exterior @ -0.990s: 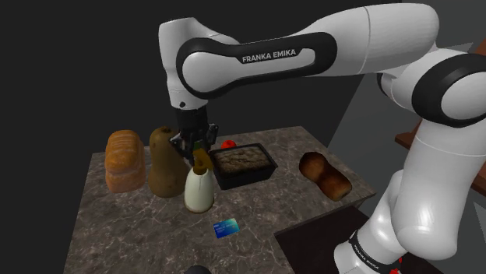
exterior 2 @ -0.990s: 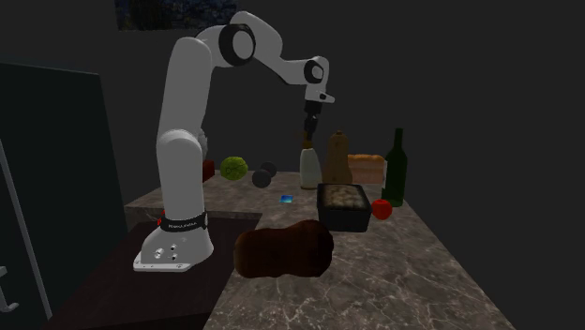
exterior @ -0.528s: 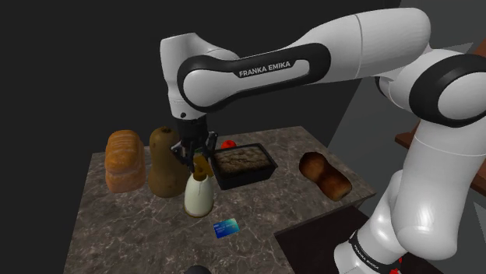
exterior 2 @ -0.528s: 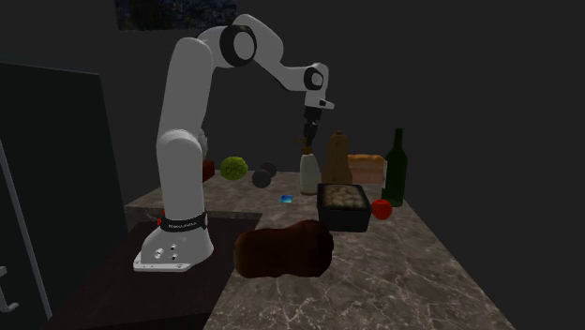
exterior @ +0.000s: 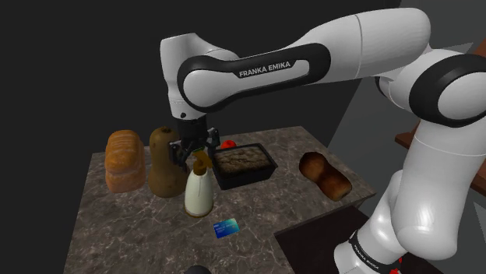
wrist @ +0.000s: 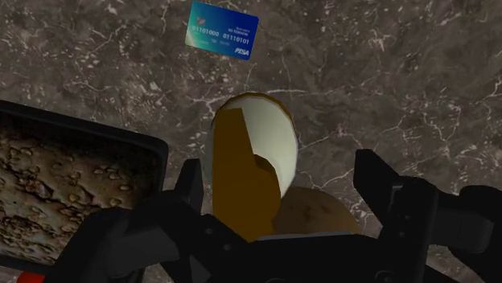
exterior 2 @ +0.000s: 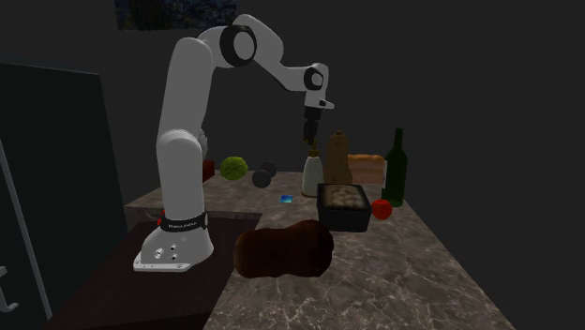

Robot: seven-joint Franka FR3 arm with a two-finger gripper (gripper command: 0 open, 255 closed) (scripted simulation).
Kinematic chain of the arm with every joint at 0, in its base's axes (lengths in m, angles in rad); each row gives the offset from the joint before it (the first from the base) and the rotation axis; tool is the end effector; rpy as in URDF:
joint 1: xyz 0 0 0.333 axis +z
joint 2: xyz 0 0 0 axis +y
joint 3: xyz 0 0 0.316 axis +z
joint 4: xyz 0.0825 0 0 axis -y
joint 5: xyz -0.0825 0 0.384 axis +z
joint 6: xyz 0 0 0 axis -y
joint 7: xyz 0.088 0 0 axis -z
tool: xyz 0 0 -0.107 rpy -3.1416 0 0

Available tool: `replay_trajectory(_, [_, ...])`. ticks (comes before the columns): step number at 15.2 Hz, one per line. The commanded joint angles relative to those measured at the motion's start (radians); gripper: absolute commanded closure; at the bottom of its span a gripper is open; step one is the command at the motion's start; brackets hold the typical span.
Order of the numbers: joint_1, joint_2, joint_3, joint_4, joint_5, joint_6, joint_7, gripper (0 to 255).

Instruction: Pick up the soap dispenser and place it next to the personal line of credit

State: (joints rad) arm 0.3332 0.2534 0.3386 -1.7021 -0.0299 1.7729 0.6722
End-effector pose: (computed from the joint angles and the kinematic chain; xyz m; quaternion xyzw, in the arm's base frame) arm 0.4895 0.3670 0.4373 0.9961 0.0025 -0.0828 0.0306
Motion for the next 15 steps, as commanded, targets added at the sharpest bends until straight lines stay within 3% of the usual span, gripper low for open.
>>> replay_trajectory(1, [0.0, 0.0, 0.0, 0.0, 0.0, 0.0, 0.0, 0])
replay_trajectory(3, [0.0, 0.0, 0.0, 0.0, 0.0, 0.0, 0.0, 0])
replay_trajectory(7, [0.005, 0.013, 0.001, 0.144, -0.003, -0.131, 0.002, 0])
replay_trajectory(15, [0.005, 0.013, 0.001, 0.144, -0.003, -0.131, 0.002, 0])
